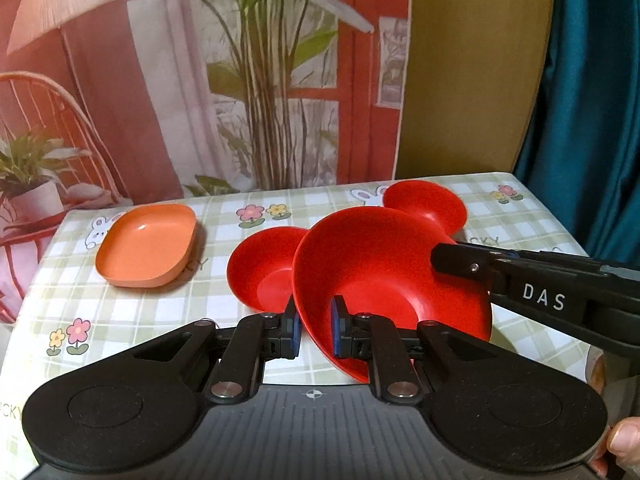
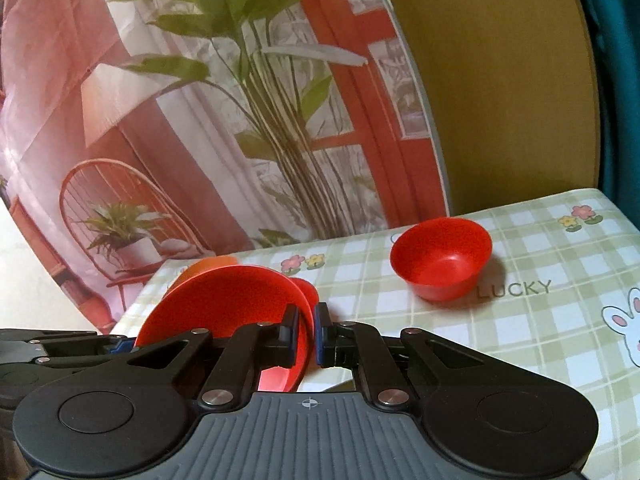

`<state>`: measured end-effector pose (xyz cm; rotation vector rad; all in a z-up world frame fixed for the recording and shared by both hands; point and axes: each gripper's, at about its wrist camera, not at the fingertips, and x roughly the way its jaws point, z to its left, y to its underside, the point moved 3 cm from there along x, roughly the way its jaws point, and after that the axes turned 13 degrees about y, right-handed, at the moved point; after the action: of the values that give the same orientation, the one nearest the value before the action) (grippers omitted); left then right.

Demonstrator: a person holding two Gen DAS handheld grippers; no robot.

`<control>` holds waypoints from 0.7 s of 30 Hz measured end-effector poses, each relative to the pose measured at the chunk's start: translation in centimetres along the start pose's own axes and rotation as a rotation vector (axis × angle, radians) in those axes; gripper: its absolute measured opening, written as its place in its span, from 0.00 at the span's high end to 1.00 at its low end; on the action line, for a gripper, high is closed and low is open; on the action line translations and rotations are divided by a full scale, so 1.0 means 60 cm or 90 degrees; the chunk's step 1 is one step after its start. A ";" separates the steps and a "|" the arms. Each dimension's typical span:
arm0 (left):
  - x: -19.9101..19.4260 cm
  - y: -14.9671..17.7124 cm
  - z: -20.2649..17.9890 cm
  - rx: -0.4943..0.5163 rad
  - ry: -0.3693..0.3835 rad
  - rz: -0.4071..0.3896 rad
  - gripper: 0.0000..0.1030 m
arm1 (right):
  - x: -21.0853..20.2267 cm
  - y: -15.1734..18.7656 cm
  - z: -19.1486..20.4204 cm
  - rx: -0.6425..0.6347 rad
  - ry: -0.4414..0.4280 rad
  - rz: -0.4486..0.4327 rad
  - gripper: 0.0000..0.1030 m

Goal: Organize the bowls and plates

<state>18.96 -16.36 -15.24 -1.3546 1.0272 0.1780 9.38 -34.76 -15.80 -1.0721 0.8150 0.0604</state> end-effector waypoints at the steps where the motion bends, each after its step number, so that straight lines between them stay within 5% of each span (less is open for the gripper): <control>1: 0.004 0.001 0.007 -0.005 -0.001 0.002 0.85 | 0.006 -0.001 0.004 -0.003 0.000 0.003 0.93; 21: 0.116 -0.045 0.126 -0.070 0.010 0.026 0.85 | 0.167 -0.056 0.073 -0.064 0.020 0.049 0.93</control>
<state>28.50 -13.69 -19.05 -1.4372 1.0722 0.2579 20.42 -36.30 -18.50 -1.1384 0.8884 0.1513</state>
